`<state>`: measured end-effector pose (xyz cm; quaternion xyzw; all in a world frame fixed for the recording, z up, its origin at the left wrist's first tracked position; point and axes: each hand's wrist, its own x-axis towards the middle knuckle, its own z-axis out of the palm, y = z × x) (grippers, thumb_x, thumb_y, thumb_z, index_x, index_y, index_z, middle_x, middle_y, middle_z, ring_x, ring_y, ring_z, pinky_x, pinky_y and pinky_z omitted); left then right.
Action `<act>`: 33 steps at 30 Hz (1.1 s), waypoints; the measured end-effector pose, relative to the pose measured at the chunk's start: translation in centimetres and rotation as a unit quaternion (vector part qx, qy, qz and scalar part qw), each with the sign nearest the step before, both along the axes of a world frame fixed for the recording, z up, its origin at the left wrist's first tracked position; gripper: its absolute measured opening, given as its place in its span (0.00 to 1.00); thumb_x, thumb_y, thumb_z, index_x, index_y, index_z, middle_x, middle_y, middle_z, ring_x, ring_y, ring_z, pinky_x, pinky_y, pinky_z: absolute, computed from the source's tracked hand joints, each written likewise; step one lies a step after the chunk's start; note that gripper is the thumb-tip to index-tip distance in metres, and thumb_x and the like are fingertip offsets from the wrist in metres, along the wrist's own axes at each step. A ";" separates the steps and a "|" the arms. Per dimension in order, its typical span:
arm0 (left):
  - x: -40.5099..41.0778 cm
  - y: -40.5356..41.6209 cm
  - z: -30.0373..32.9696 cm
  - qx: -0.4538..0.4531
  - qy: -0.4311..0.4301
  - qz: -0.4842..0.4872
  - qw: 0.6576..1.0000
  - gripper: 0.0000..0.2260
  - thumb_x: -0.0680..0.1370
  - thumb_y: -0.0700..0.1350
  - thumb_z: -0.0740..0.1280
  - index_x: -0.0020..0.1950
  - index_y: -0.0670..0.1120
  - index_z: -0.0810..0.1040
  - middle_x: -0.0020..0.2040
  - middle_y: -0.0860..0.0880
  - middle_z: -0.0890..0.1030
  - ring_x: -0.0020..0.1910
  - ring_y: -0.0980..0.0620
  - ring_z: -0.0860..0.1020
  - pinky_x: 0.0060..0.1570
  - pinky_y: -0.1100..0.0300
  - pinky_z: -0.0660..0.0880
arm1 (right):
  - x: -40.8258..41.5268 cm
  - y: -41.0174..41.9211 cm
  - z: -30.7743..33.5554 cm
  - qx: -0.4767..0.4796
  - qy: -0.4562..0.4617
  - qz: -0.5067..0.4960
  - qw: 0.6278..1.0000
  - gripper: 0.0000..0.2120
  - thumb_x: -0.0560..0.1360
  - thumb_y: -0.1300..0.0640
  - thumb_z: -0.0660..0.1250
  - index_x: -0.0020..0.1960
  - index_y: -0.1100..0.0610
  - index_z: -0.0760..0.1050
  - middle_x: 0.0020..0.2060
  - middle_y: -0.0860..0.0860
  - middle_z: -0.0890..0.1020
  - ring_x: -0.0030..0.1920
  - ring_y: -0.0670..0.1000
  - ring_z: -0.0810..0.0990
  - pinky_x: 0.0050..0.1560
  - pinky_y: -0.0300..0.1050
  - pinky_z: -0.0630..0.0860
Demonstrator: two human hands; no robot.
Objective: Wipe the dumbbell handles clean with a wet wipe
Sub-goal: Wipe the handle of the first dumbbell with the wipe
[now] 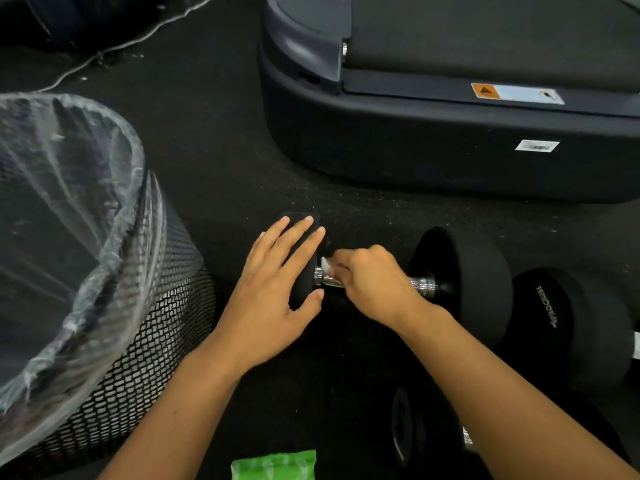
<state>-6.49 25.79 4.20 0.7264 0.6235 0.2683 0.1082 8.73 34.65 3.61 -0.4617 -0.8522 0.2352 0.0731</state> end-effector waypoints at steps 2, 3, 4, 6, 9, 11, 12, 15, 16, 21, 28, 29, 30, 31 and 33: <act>0.0 -0.1 0.0 -0.003 -0.001 -0.003 1.000 0.31 0.74 0.57 0.58 0.75 0.54 0.54 0.76 0.56 0.54 0.75 0.56 0.45 0.72 0.46 0.51 | 0.6 0.4 0.4 -0.024 0.010 -0.010 1.000 0.08 0.77 0.54 0.62 0.46 0.54 0.79 0.38 0.54 0.81 0.42 0.54 0.79 0.44 0.52 0.76; 0.0 -0.1 0.0 -0.004 0.002 -0.005 1.000 0.31 0.74 0.57 0.57 0.75 0.54 0.54 0.76 0.56 0.53 0.75 0.56 0.45 0.72 0.46 0.51 | 0.6 0.7 0.7 -0.037 0.013 -0.016 0.999 0.09 0.77 0.54 0.62 0.46 0.54 0.80 0.38 0.54 0.81 0.43 0.54 0.79 0.46 0.52 0.76; -0.1 -0.1 0.0 -0.006 0.005 -0.007 1.000 0.31 0.74 0.57 0.57 0.75 0.54 0.54 0.76 0.56 0.53 0.75 0.56 0.45 0.72 0.47 0.50 | 0.4 0.9 0.8 -0.044 0.013 -0.015 0.999 0.09 0.77 0.54 0.62 0.46 0.55 0.80 0.39 0.54 0.81 0.43 0.54 0.79 0.47 0.53 0.76; -0.1 -0.1 0.0 -0.011 0.010 -0.009 1.000 0.31 0.74 0.57 0.57 0.76 0.54 0.53 0.76 0.56 0.52 0.75 0.56 0.44 0.72 0.47 0.49 | 0.3 0.8 0.8 -0.044 0.005 -0.002 0.999 0.08 0.77 0.55 0.63 0.45 0.55 0.80 0.39 0.53 0.81 0.44 0.53 0.79 0.48 0.53 0.76; -0.2 -0.1 0.1 -0.014 0.012 -0.008 1.000 0.31 0.74 0.58 0.56 0.76 0.54 0.52 0.76 0.56 0.52 0.75 0.57 0.43 0.72 0.49 0.48 | 1.0 1.3 1.2 -0.072 0.009 -0.018 0.997 0.07 0.77 0.56 0.64 0.46 0.54 0.81 0.42 0.52 0.82 0.46 0.51 0.79 0.50 0.50 0.76; -0.1 -0.1 0.1 -0.010 0.012 -0.007 1.000 0.31 0.74 0.58 0.57 0.75 0.54 0.53 0.76 0.57 0.52 0.75 0.57 0.44 0.71 0.50 0.48 | 0.7 1.5 1.4 -0.076 0.010 -0.022 0.997 0.08 0.77 0.55 0.64 0.47 0.54 0.82 0.44 0.52 0.82 0.48 0.51 0.79 0.51 0.49 0.76; -0.1 -0.1 0.1 -0.007 0.010 -0.005 1.000 0.31 0.74 0.58 0.57 0.75 0.54 0.53 0.76 0.57 0.53 0.75 0.57 0.44 0.71 0.49 0.48 | 0.4 1.3 1.4 -0.066 0.005 -0.010 0.998 0.09 0.77 0.55 0.63 0.47 0.55 0.81 0.43 0.53 0.82 0.47 0.51 0.79 0.50 0.49 0.76; -0.1 0.0 0.1 -0.007 0.004 -0.002 1.000 0.31 0.73 0.58 0.57 0.75 0.54 0.54 0.76 0.56 0.53 0.75 0.57 0.44 0.72 0.47 0.51 | 0.4 0.3 1.0 -0.019 0.001 0.023 1.000 0.08 0.77 0.56 0.63 0.44 0.56 0.80 0.39 0.53 0.82 0.43 0.53 0.79 0.47 0.52 0.76; 0.0 0.0 0.1 -0.009 0.004 -0.003 1.000 0.31 0.73 0.58 0.57 0.75 0.54 0.54 0.76 0.56 0.53 0.75 0.57 0.45 0.72 0.46 0.51 | 0.9 0.4 0.9 -0.021 0.001 0.016 1.000 0.08 0.77 0.56 0.63 0.43 0.56 0.80 0.38 0.52 0.81 0.42 0.52 0.79 0.46 0.52 0.76; -0.1 0.0 0.0 0.001 0.009 -0.003 1.000 0.31 0.73 0.57 0.57 0.76 0.53 0.55 0.76 0.56 0.54 0.75 0.57 0.45 0.72 0.45 0.52 | 1.2 0.4 0.7 -0.011 0.004 -0.001 1.000 0.08 0.77 0.56 0.62 0.46 0.53 0.80 0.39 0.53 0.81 0.43 0.54 0.79 0.46 0.52 0.76; 0.0 0.0 0.0 0.003 0.011 -0.001 1.000 0.31 0.74 0.59 0.58 0.75 0.52 0.56 0.76 0.55 0.55 0.75 0.57 0.46 0.71 0.43 0.54 | 0.8 0.0 0.1 0.014 0.003 -0.008 1.000 0.09 0.78 0.55 0.61 0.52 0.53 0.79 0.43 0.55 0.82 0.46 0.57 0.80 0.47 0.53 0.76; -0.1 0.1 0.0 0.002 0.009 0.000 1.000 0.31 0.74 0.58 0.58 0.75 0.52 0.56 0.76 0.55 0.55 0.75 0.56 0.46 0.71 0.43 0.55 | 0.6 -0.6 0.0 0.029 0.017 0.013 0.999 0.09 0.77 0.56 0.62 0.53 0.53 0.79 0.45 0.55 0.82 0.48 0.57 0.80 0.49 0.54 0.76; -0.1 0.0 0.0 0.002 0.007 0.000 1.000 0.31 0.74 0.58 0.58 0.75 0.52 0.56 0.76 0.55 0.55 0.75 0.56 0.46 0.71 0.43 0.55 | 0.9 -1.2 -0.1 0.045 0.037 0.035 0.998 0.10 0.77 0.58 0.62 0.55 0.54 0.78 0.50 0.55 0.83 0.51 0.57 0.80 0.51 0.54 0.76; 0.0 0.0 0.0 0.001 0.006 -0.001 1.000 0.31 0.74 0.58 0.58 0.75 0.52 0.56 0.76 0.55 0.55 0.75 0.56 0.46 0.71 0.43 0.54 | 1.6 -1.5 -0.3 0.054 0.059 0.051 0.996 0.11 0.76 0.59 0.63 0.57 0.56 0.78 0.54 0.54 0.82 0.54 0.55 0.80 0.54 0.54 0.76; 0.0 0.0 0.0 0.002 0.008 -0.001 1.000 0.31 0.74 0.58 0.58 0.75 0.53 0.55 0.76 0.56 0.54 0.75 0.57 0.45 0.72 0.45 0.53 | 2.6 -1.4 -0.5 0.066 0.082 0.035 0.994 0.12 0.76 0.59 0.64 0.58 0.57 0.78 0.58 0.52 0.80 0.58 0.53 0.78 0.57 0.53 0.75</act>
